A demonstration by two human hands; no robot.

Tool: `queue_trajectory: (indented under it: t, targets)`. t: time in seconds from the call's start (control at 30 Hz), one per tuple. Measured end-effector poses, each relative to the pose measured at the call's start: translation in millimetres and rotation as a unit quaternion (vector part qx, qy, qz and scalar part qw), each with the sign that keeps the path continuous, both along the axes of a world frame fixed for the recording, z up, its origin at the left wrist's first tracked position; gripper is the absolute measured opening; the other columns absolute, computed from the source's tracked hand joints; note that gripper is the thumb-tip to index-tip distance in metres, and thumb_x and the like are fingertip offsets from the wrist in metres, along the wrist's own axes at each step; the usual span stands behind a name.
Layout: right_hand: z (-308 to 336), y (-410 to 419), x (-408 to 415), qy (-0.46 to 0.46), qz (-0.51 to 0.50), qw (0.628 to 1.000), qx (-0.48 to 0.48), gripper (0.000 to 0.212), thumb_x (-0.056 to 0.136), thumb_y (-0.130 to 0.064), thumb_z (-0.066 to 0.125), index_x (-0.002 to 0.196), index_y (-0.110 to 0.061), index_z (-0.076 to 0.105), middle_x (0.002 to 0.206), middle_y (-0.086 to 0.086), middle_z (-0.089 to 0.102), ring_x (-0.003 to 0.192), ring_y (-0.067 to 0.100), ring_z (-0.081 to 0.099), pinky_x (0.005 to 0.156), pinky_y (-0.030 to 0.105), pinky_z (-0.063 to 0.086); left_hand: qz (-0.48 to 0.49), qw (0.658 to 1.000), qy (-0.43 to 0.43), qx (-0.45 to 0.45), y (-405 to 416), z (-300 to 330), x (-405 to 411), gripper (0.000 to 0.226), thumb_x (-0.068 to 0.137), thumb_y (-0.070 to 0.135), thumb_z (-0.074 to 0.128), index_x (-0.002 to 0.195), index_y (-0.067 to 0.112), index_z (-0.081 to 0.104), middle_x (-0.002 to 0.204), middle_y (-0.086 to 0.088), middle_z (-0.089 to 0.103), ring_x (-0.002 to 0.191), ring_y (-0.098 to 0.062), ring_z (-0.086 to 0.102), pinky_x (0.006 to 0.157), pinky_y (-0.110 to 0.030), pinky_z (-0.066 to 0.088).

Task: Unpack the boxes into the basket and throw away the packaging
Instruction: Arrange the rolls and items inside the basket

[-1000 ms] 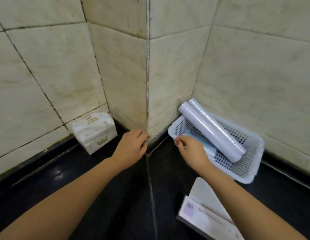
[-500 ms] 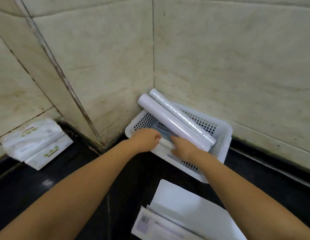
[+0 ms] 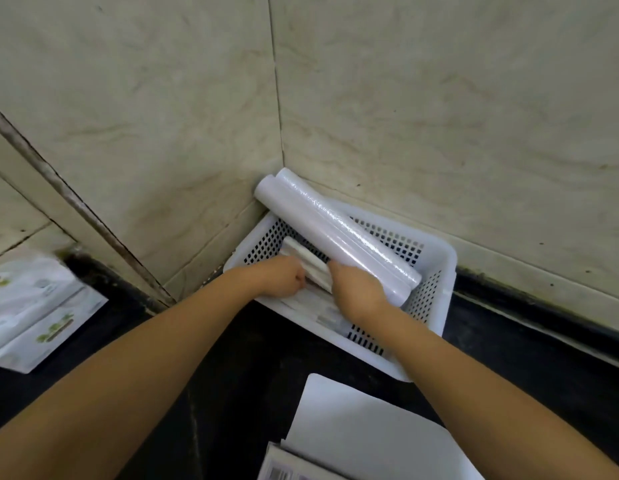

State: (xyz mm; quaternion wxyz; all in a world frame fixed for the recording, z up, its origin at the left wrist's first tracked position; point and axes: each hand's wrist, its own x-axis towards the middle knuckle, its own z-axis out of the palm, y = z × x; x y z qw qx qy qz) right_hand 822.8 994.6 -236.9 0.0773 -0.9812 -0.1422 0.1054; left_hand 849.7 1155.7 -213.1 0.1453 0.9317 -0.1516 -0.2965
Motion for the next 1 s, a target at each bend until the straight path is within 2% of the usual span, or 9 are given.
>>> queue_trajectory:
  t: [0.1,0.17,0.27,0.33,0.4,0.47,0.63,0.8,1.0]
  targets:
    - [24,-13,-2,0.011,-0.058,0.988,0.146,0.049,0.091,-0.001,0.037,0.139,-0.012,0.038,0.088,0.016,0.069,0.073,0.030,0.064,0.064,0.039,0.055,-0.006,0.995,-0.100,-0.029,3,-5,6,0.029,0.091,0.008,0.044,0.105,0.011,0.069,0.113,-0.008,0.068,0.101,-0.025,0.061,0.083,-0.031,0.047]
    - [37,-24,-2,-0.012,-0.068,0.983,0.171,0.044,0.094,-0.004,0.035,0.137,-0.012,0.042,0.082,0.011,0.066,0.065,0.024,0.060,0.063,0.038,0.054,-0.032,0.989,-0.138,-0.051,-1,-8,11,0.033,0.090,0.005,0.044,0.114,0.012,0.064,0.125,-0.010,0.061,0.112,-0.029,0.057,0.091,-0.037,0.047]
    - [48,-34,-1,-0.039,-0.065,0.984,0.164,0.040,0.096,-0.007,0.034,0.134,-0.012,0.044,0.074,0.007,0.060,0.059,0.020,0.051,0.058,0.033,0.047,-0.109,0.993,-0.047,0.022,-9,-12,14,0.059,0.088,-0.001,0.042,0.141,0.024,0.038,0.147,-0.009,0.038,0.126,-0.028,0.044,0.102,-0.037,0.042]
    - [49,-35,-1,-0.047,-0.060,0.984,0.162,0.040,0.096,-0.007,0.035,0.134,-0.013,0.044,0.071,0.006,0.058,0.057,0.019,0.049,0.057,0.034,0.047,-0.128,0.989,0.008,0.079,-9,-14,14,0.065,0.087,-0.001,0.043,0.145,0.023,0.028,0.145,-0.009,0.038,0.121,-0.028,0.047,0.094,-0.032,0.044]
    - [47,-35,-3,-0.050,-0.060,0.982,0.171,0.039,0.095,-0.007,0.036,0.133,-0.012,0.044,0.069,0.006,0.058,0.055,0.018,0.049,0.056,0.035,0.047,-0.134,0.985,0.043,0.101,-7,-12,14,0.058,0.086,0.002,0.046,0.141,0.016,0.033,0.138,-0.010,0.046,0.108,-0.026,0.051,0.082,-0.029,0.042]
    - [45,-32,-5,-0.050,-0.066,0.980,0.183,0.037,0.095,-0.008,0.037,0.132,-0.012,0.043,0.068,0.006,0.058,0.054,0.018,0.049,0.056,0.036,0.047,-0.137,0.983,0.056,0.111,-4,-8,13,0.042,0.086,0.008,0.049,0.128,0.007,0.046,0.130,-0.015,0.052,0.098,-0.023,0.049,0.081,-0.031,0.041]
    - [39,-28,-10,-0.054,-0.077,0.974,0.204,0.035,0.095,-0.008,0.037,0.129,-0.011,0.042,0.063,0.001,0.054,0.049,0.013,0.045,0.050,0.031,0.038,-0.143,0.976,0.058,0.153,-4,-7,14,0.038,0.088,0.019,0.050,0.124,0.010,0.049,0.137,-0.016,0.032,0.125,-0.032,0.034,0.106,-0.041,0.035]
    - [38,-30,-12,-0.043,-0.068,0.977,0.199,0.040,0.095,-0.008,0.037,0.134,-0.012,0.040,0.068,0.005,0.059,0.056,0.019,0.051,0.056,0.033,0.045,-0.126,0.970,0.126,0.166,-10,-3,15,0.051,0.089,0.025,0.049,0.134,0.004,0.034,0.141,-0.015,0.039,0.126,-0.032,0.042,0.102,-0.040,0.038]
    - [36,-26,-11,-0.030,-0.071,0.972,0.223,0.040,0.095,-0.009,0.038,0.135,-0.014,0.041,0.072,0.011,0.064,0.055,0.019,0.051,0.058,0.036,0.049,-0.129,0.964,0.144,0.181,-8,3,17,0.050,0.091,0.030,0.047,0.131,0.002,0.041,0.142,-0.015,0.040,0.126,-0.032,0.043,0.103,-0.042,0.038]
